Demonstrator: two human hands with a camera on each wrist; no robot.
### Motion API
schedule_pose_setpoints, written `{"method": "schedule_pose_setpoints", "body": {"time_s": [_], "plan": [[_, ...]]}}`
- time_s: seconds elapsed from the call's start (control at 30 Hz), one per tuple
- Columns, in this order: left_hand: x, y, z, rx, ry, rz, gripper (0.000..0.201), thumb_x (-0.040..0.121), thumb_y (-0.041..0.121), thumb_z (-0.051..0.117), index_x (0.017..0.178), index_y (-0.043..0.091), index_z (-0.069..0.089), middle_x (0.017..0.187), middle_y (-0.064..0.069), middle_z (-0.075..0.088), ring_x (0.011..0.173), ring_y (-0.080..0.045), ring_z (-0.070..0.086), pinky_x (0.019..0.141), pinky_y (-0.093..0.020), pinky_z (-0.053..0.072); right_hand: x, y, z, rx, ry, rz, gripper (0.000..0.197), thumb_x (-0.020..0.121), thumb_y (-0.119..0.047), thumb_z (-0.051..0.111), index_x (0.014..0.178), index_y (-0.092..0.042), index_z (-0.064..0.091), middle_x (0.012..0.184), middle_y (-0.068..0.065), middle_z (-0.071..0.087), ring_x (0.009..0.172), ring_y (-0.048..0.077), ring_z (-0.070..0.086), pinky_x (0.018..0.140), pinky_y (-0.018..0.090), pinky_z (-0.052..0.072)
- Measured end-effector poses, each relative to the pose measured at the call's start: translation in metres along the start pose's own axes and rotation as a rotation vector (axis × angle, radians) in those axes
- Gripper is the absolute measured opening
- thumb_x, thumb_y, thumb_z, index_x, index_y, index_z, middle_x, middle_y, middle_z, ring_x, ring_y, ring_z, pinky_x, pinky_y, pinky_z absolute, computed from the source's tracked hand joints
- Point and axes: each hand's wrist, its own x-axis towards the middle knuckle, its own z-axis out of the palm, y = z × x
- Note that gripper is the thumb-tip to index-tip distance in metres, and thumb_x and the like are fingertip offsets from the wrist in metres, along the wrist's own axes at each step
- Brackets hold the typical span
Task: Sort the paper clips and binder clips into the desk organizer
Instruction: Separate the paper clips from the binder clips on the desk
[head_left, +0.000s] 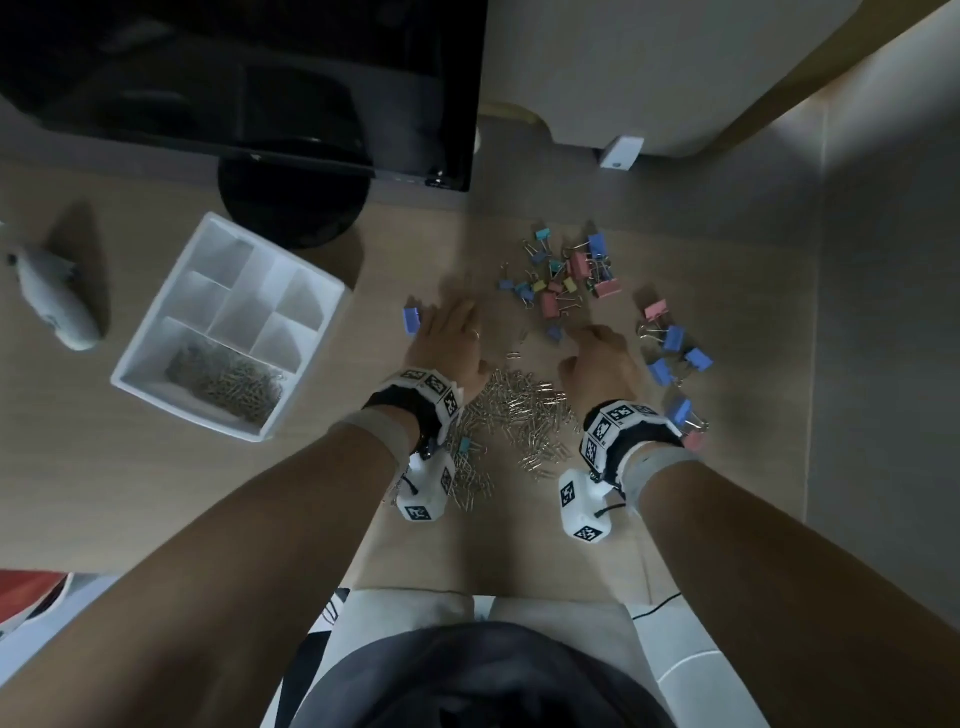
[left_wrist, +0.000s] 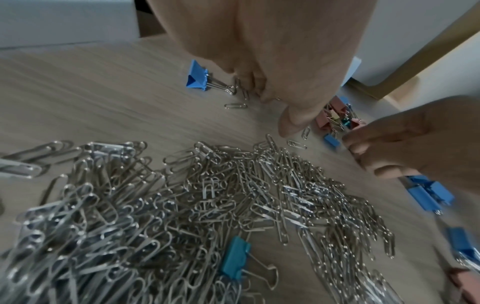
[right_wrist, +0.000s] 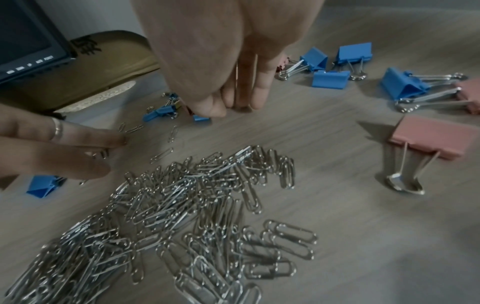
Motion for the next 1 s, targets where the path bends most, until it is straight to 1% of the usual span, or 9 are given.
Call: {"method": "schedule_pose_setpoints", "body": {"time_s": [0.13,0.2,0.33,0.4,0.5,0.63,0.73,0.87,1.0], "plan": [[-0.008,0.002,0.007,-0.123,0.002,0.047,0.068,0.09,0.024,0.057,0.148,0.002,0.029,0.157,-0.005,0.022,0.136,-0.027,0.04,0.112,-0.036,0.037,0.001,0.0,0.006,-0.013,-0.036,-0.035,0.061,0.086,-0.009,0.056,0.144,-0.022,0.042,0.134,0.012,0.045,0.119,0.033,0.044,0.083,0.042,0.049],[-0.012,0.001,0.009,-0.152,0.03,0.046,0.068,0.089,0.023,0.058,0.148,0.002,0.031,0.156,-0.006,0.024,0.135,-0.026,0.041,0.11,-0.036,0.038,0.003,0.0,0.009,-0.049,-0.04,-0.045,0.062,0.086,-0.01,0.057,0.144,-0.02,0.04,0.135,0.012,0.042,0.12,0.033,0.043,0.083,0.041,0.049],[-0.016,0.002,0.011,0.006,0.125,0.018,0.075,0.088,0.033,0.061,0.149,0.004,0.028,0.159,-0.013,0.02,0.148,-0.031,0.015,0.12,-0.042,0.02,0.0,0.008,0.012,-0.057,0.083,-0.049,0.064,0.082,-0.014,0.062,0.143,-0.016,0.044,0.14,0.012,0.045,0.124,0.033,0.043,0.091,0.042,0.048],[-0.016,0.001,0.014,0.01,0.086,-0.021,0.081,0.089,0.035,0.059,0.15,0.001,0.02,0.162,-0.018,0.006,0.15,-0.033,0.003,0.122,-0.045,0.014,0.0,0.014,0.016,-0.014,0.075,-0.078,0.076,0.082,-0.013,0.063,0.151,-0.015,0.032,0.155,0.009,0.032,0.14,0.032,0.032,0.103,0.046,0.043],[-0.015,0.001,0.017,0.039,0.027,-0.033,0.082,0.092,0.037,0.052,0.153,0.0,0.011,0.162,-0.019,-0.001,0.151,-0.031,-0.005,0.123,-0.044,0.008,0.005,0.022,0.021,-0.005,-0.033,-0.1,0.085,0.087,-0.016,0.064,0.157,-0.017,0.016,0.166,0.002,0.01,0.152,0.024,0.01,0.108,0.048,0.042],[-0.022,0.006,0.02,0.141,0.036,-0.039,0.081,0.094,0.044,0.046,0.154,0.004,0.011,0.164,-0.01,0.005,0.151,-0.028,-0.003,0.122,-0.045,0.0,-0.002,0.022,0.025,-0.048,-0.037,-0.128,0.081,0.089,-0.015,0.062,0.157,-0.018,0.019,0.165,0.002,0.016,0.152,0.022,0.011,0.105,0.048,0.045],[-0.028,0.007,0.02,0.185,0.036,-0.004,0.073,0.095,0.043,0.043,0.154,0.009,0.018,0.164,-0.005,0.007,0.151,-0.028,-0.001,0.121,-0.047,-0.002,-0.013,0.021,0.022,-0.097,-0.025,-0.107,0.072,0.09,-0.021,0.061,0.154,-0.017,0.028,0.16,0.003,0.029,0.147,0.027,0.023,0.102,0.047,0.046],[-0.034,0.009,0.018,0.091,0.03,0.116,0.057,0.093,0.034,0.049,0.146,0.014,0.041,0.157,-0.003,0.031,0.147,-0.025,0.021,0.121,-0.042,0.016,-0.029,0.016,0.02,-0.13,-0.052,-0.209,0.049,0.09,-0.023,0.058,0.138,-0.02,0.052,0.143,0.004,0.044,0.129,0.029,0.039,0.094,0.044,0.049],[-0.037,0.011,0.003,-0.138,0.011,0.075,0.041,0.087,0.026,0.055,0.126,0.017,0.062,0.127,-0.006,0.061,0.118,-0.026,0.056,0.101,-0.039,0.046,-0.032,0.005,0.019,-0.034,-0.062,-0.313,0.029,0.093,-0.024,0.057,0.118,-0.024,0.071,0.131,0.0,0.055,0.121,0.024,0.045,0.091,0.04,0.051]]}}
